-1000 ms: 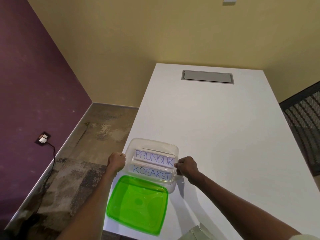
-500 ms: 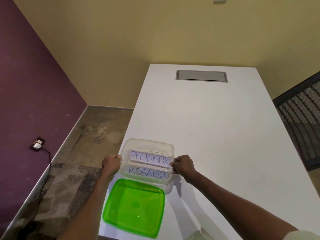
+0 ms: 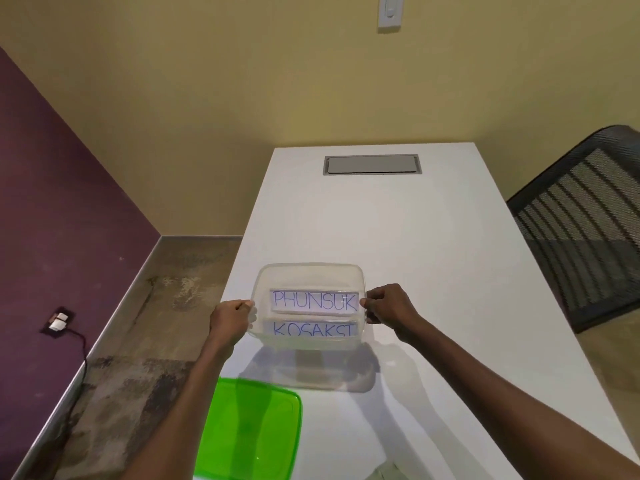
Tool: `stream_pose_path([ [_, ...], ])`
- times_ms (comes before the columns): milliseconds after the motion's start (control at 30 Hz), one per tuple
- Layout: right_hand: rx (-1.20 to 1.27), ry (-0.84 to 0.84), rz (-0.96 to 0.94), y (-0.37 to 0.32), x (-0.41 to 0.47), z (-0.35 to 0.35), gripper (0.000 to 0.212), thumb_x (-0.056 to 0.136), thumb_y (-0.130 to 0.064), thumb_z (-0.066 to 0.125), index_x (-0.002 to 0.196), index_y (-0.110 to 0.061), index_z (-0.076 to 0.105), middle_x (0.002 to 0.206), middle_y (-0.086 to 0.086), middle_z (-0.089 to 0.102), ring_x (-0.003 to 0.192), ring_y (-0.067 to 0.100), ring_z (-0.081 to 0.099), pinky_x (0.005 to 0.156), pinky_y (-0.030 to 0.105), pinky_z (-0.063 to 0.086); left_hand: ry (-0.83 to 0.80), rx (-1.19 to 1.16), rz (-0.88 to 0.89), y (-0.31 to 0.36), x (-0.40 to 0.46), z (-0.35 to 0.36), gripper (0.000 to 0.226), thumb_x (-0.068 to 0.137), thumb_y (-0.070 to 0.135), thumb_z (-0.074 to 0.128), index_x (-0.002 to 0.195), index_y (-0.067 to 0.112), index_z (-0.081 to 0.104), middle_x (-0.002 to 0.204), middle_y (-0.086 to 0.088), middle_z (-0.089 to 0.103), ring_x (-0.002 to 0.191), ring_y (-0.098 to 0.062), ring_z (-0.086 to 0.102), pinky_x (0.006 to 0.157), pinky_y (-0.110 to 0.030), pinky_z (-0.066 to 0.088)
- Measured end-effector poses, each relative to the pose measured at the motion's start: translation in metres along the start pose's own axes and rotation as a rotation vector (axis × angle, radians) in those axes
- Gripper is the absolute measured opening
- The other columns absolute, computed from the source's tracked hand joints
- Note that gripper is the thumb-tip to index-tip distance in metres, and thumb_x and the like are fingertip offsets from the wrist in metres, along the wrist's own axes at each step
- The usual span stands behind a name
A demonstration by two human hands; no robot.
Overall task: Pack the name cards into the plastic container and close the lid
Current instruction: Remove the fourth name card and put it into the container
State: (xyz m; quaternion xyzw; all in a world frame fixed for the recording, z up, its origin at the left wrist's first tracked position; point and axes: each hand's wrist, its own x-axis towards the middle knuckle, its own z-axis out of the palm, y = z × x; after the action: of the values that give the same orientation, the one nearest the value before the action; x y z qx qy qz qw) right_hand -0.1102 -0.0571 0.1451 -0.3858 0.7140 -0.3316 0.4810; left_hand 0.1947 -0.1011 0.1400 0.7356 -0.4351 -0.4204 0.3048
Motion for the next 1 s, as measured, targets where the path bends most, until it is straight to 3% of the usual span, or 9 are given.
stream_pose_path([
  [167, 0.019, 0.047, -0.008, -0.001, 0.005, -0.059, 0.018, 0.085, -0.005, 0.066, 0.077, 0.011, 0.068, 0.062, 0.011, 0.056, 0.053, 0.018, 0.054, 0.07, 0.038, 0.06, -0.052, 0.016, 0.032, 0.031, -0.011, 0.042, 0.022, 0.093, 0.019, 0.057, 0.097, 0.005, 0.073, 0.088, -0.01, 0.072, 0.084, -0.029, 0.069, 0.081, -0.046, 0.058],
  [267, 0.031, 0.072, -0.012, 0.003, 0.012, -0.091, 0.017, 0.086, -0.004, 0.065, 0.082, 0.012, 0.068, 0.068, 0.012, 0.056, 0.058, 0.018, 0.052, 0.07, 0.035, 0.061, -0.081, 0.037, 0.073, 0.049, -0.018, 0.069, 0.021, 0.094, 0.02, 0.056, 0.078, 0.015, 0.069, 0.092, -0.014, 0.071, 0.087, -0.032, 0.067, 0.082, -0.046, 0.057],
  [400, 0.053, 0.122, 0.004, 0.012, 0.024, -0.124, 0.012, 0.087, -0.003, 0.064, 0.088, 0.007, 0.071, 0.075, 0.012, 0.061, 0.063, 0.02, 0.055, 0.065, 0.029, 0.06, -0.125, 0.036, 0.094, 0.063, -0.018, 0.104, 0.028, 0.093, 0.018, 0.056, 0.066, 0.018, 0.065, 0.088, -0.017, 0.071, 0.081, -0.031, 0.066, 0.081, -0.049, 0.056],
  [667, 0.091, 0.218, 0.067, 0.04, 0.057, -0.166, 0.012, 0.087, 0.0, 0.06, 0.088, 0.0, 0.072, 0.08, 0.014, 0.065, 0.067, 0.023, 0.058, 0.076, 0.04, 0.059, -0.213, -0.028, 0.09, 0.08, -0.012, 0.167, 0.024, 0.093, 0.014, 0.054, 0.081, 0.002, 0.071, 0.083, -0.017, 0.068, 0.072, -0.026, 0.06, 0.075, -0.042, 0.06],
  [900, 0.084, 0.262, 0.126, 0.065, 0.084, -0.175, 0.015, 0.086, -0.001, 0.061, 0.083, -0.007, 0.074, 0.086, 0.017, 0.071, 0.071, 0.027, 0.064, 0.078, 0.046, 0.059, -0.269, 0.034, 0.083, 0.067, 0.011, 0.202, 0.02, 0.088, 0.015, 0.052, 0.071, 0.015, 0.063, 0.07, -0.01, 0.056, 0.064, -0.021, 0.051, 0.071, -0.053, 0.057],
  [1000, 0.072, 0.274, 0.148, 0.072, 0.092, -0.173, 0.014, 0.086, -0.003, 0.062, 0.086, -0.008, 0.074, 0.089, 0.018, 0.072, 0.072, 0.028, 0.065, 0.079, 0.047, 0.059, -0.263, 0.065, 0.058, 0.058, 0.022, 0.212, 0.02, 0.087, 0.016, 0.053, 0.07, 0.016, 0.064, 0.068, -0.008, 0.056, 0.063, -0.02, 0.05, 0.063, -0.044, 0.057],
])
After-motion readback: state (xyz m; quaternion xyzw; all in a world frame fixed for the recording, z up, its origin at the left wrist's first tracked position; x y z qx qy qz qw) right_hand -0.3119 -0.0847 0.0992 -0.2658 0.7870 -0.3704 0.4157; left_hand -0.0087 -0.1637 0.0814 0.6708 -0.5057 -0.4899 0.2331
